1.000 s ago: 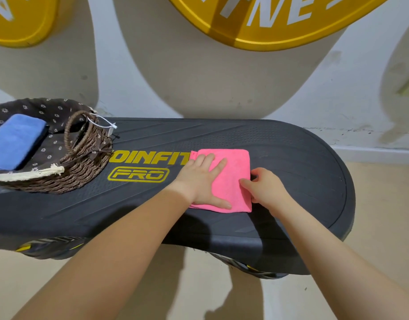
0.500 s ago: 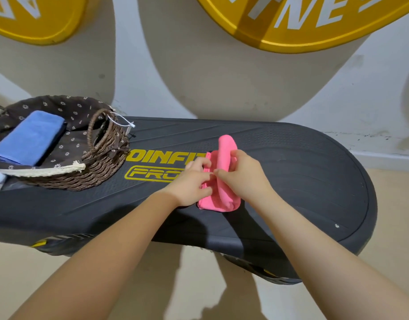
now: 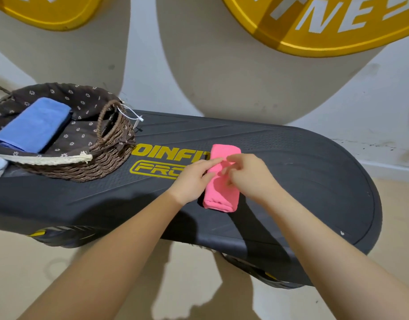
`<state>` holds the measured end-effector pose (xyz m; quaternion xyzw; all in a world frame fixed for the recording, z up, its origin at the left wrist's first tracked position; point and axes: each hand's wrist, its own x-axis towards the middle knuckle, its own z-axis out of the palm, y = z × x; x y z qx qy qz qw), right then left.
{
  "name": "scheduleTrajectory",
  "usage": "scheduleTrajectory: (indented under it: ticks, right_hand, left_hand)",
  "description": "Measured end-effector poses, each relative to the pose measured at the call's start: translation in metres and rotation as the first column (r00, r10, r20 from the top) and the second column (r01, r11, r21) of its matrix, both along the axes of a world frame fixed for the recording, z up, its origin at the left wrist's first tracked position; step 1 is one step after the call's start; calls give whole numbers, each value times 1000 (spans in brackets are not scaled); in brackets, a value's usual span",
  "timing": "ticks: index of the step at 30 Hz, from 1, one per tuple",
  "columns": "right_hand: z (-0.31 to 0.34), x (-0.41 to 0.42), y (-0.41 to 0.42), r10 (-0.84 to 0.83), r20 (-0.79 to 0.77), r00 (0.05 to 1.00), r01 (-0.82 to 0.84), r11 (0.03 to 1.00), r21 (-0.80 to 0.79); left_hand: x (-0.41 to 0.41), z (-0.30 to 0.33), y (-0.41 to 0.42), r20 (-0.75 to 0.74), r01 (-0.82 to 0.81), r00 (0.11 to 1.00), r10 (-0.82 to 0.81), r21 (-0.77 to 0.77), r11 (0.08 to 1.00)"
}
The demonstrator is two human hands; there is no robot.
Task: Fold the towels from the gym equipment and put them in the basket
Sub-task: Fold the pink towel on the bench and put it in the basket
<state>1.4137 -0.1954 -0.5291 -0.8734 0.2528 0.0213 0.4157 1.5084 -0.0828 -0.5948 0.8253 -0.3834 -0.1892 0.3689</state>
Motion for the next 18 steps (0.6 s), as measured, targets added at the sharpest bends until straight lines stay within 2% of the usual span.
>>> scheduleTrajectory:
  ticks: [2,4,6,9,11,13,18]
  right_hand:
    - [-9,-13,-4,85,89,992,-52,943,-328]
    - [-22,-27,7,272,32,962,-234,876,-421]
    - [-43,-33,17,330,-134,934,-352,795,-495]
    - [-53,-29,19,299,-248,921,-386,779,-494]
    - [-46,-22,12,306,-308,901,-398,867,-301]
    - [-41,-10,4,261,-315,913,-342,909,-239]
    - [-52,18,-19,141,-291,946,-236,915,-326]
  left_hand:
    - [2,1,-1,28,9,1000,-9,1,1000]
    - [6,0,-4,26,33,999,-33,27,999]
    - [10,2,-8,29,68,997,-73,129,989]
    - [17,10,-16,93,133,981,-168,303,944]
    - [19,14,-19,114,159,970,-214,368,916]
    - [20,14,-20,111,169,967,-228,391,905]
    - [20,13,-10,112,187,961,-252,405,895]
